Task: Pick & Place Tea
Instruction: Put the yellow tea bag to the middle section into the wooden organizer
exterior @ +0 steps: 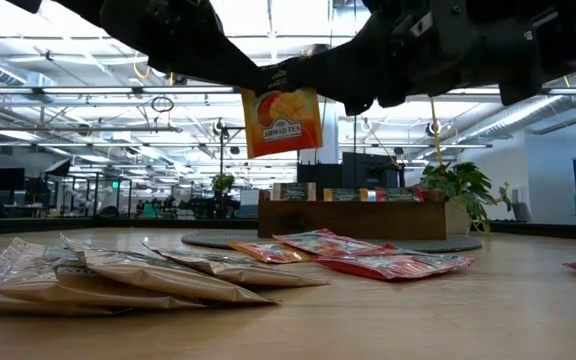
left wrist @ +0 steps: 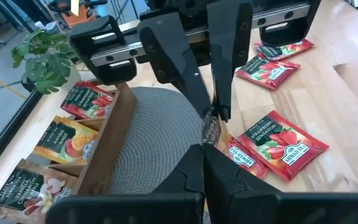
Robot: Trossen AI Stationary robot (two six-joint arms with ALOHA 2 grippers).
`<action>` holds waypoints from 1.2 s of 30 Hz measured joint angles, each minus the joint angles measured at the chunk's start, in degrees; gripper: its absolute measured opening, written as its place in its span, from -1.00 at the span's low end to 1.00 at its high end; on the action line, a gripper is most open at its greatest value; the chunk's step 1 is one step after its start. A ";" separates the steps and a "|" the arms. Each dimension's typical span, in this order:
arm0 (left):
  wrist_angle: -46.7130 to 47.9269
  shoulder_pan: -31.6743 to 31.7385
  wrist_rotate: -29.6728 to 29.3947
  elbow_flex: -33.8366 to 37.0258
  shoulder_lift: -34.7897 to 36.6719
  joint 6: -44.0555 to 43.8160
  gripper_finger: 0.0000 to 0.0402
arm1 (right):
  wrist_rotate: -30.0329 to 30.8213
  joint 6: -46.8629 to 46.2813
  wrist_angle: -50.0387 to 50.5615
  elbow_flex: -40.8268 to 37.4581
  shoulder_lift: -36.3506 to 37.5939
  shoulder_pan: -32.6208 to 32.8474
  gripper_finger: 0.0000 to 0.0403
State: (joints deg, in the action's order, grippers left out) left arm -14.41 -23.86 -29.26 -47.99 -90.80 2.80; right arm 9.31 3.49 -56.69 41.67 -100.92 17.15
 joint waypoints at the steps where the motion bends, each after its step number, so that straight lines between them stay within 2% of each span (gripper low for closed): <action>1: -0.02 0.28 0.49 0.00 0.00 -0.29 -0.99 | -0.24 0.41 -0.01 0.00 0.00 -0.03 -0.97; 10: -0.26 1.61 0.74 0.00 0.02 -1.39 -0.82 | 0.97 0.67 2.28 0.00 0.86 -1.34 -1.00; 14: -0.28 0.51 0.24 0.00 0.46 -1.04 -0.65 | 1.07 0.65 6.84 -0.44 2.58 -1.91 -1.00; 20: -0.20 -1.82 -1.93 0.00 0.66 -0.10 -0.37 | 1.37 0.63 6.57 -3.22 5.39 -1.84 -1.00; 24: 1.43 -3.48 -2.53 0.00 0.66 -0.06 -0.25 | 6.35 0.85 6.85 -7.09 9.26 -2.34 -1.00; 28: 1.04 -4.72 -2.51 0.00 0.66 2.45 -0.22 | 8.63 1.14 5.10 -12.33 15.52 -5.74 -1.00; 31: 0.52 -5.00 -2.73 -0.02 0.66 3.91 -0.22 | 7.45 -0.22 3.03 -16.28 19.56 -10.57 -1.00; 36: 0.59 -4.88 -6.27 -0.02 0.66 4.03 -0.22 | -1.03 -2.93 0.72 -20.24 22.40 -18.38 -1.00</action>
State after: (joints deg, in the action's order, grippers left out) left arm -13.82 -28.74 -35.53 -48.01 -90.15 6.83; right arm 8.28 0.57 -55.97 21.43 -78.52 -1.23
